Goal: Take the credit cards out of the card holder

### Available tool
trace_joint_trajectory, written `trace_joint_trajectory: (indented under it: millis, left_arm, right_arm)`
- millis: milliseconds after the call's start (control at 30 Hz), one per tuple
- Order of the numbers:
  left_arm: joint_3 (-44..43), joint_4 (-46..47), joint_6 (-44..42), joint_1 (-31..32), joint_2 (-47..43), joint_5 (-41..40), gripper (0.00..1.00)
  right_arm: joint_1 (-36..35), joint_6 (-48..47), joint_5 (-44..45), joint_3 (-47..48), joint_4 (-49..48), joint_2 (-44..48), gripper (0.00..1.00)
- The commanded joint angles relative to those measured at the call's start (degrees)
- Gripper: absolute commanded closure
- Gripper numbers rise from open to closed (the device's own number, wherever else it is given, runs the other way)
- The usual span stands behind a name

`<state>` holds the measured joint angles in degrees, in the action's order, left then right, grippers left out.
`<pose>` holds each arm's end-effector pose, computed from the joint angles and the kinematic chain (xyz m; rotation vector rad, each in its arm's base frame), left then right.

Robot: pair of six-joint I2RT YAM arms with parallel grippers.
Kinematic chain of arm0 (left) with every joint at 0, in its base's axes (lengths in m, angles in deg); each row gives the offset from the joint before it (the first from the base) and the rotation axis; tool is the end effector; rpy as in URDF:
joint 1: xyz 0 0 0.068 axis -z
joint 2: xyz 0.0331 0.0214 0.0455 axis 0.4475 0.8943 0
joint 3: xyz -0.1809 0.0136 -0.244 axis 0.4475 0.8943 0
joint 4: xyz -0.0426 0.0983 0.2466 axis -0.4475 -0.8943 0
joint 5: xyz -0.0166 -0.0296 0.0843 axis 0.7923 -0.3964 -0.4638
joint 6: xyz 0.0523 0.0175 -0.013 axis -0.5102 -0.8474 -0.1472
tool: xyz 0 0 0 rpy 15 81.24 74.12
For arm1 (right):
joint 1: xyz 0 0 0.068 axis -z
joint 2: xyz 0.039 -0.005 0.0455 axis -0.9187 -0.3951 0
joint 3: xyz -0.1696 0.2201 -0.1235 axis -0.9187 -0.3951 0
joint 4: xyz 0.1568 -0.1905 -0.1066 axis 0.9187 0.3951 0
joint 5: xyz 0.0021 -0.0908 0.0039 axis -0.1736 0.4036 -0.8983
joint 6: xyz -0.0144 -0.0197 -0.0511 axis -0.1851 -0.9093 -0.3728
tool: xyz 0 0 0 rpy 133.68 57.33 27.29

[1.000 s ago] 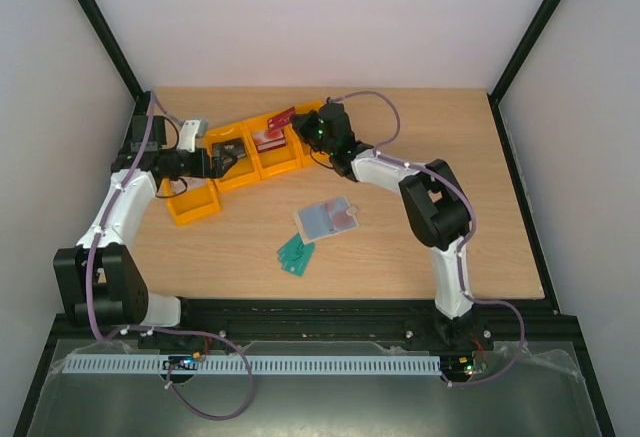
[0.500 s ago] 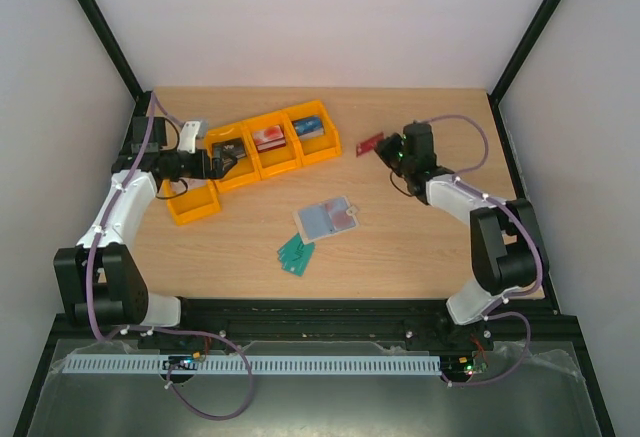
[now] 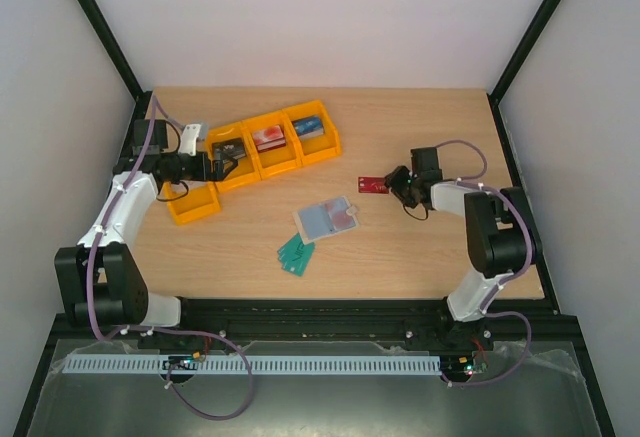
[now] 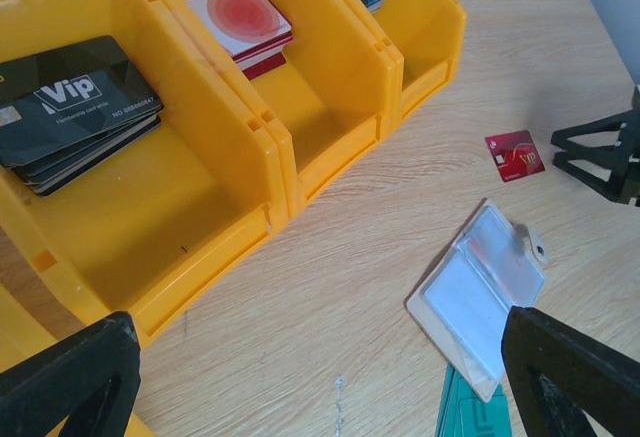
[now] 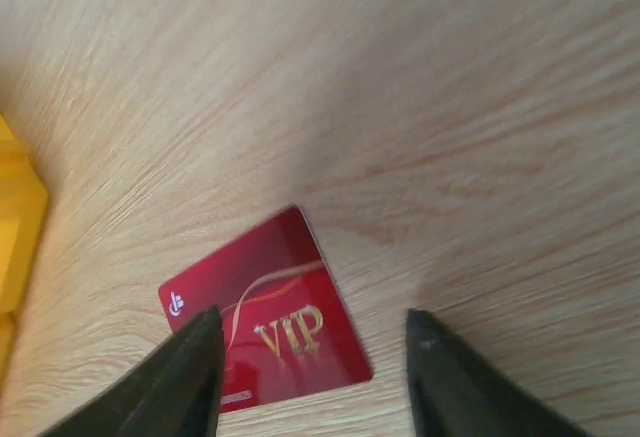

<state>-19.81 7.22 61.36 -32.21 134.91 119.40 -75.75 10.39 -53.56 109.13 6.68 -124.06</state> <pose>0.2983 0.0045 0.2996 0.2707 2.2363 -0.7181 0.3381 0.0682 0.1597 0.7057 2.4360 0.9011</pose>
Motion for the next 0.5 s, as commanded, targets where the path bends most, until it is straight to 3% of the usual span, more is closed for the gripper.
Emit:
trace_joint_trajectory:
  millis: [0, 133, 233, 467]
  left_arm:
    - [0.73, 0.85, 0.45, 0.18, -1.73, 0.84, 0.01]
    - [0.88, 1.04, 0.50, 0.18, -1.77, 1.14, 0.01]
    - [0.83, 1.04, 0.62, 0.18, -1.55, 1.03, 0.01]
    - [0.97, 1.22, 0.84, 0.17, -1.29, 1.01, 0.01]
  right_arm:
    - [-0.04, -4.46, 8.72, 0.12, 8.04, 4.06, 0.40]
    - [-1.56, -8.22, 18.89, 2.31, 13.49, 8.90, 0.25]
    - [-7.74, -12.79, 25.56, 5.06, 17.71, 11.29, 0.19]
    - [-24.57, -21.33, 21.65, 13.73, 26.74, 3.89, 0.08]
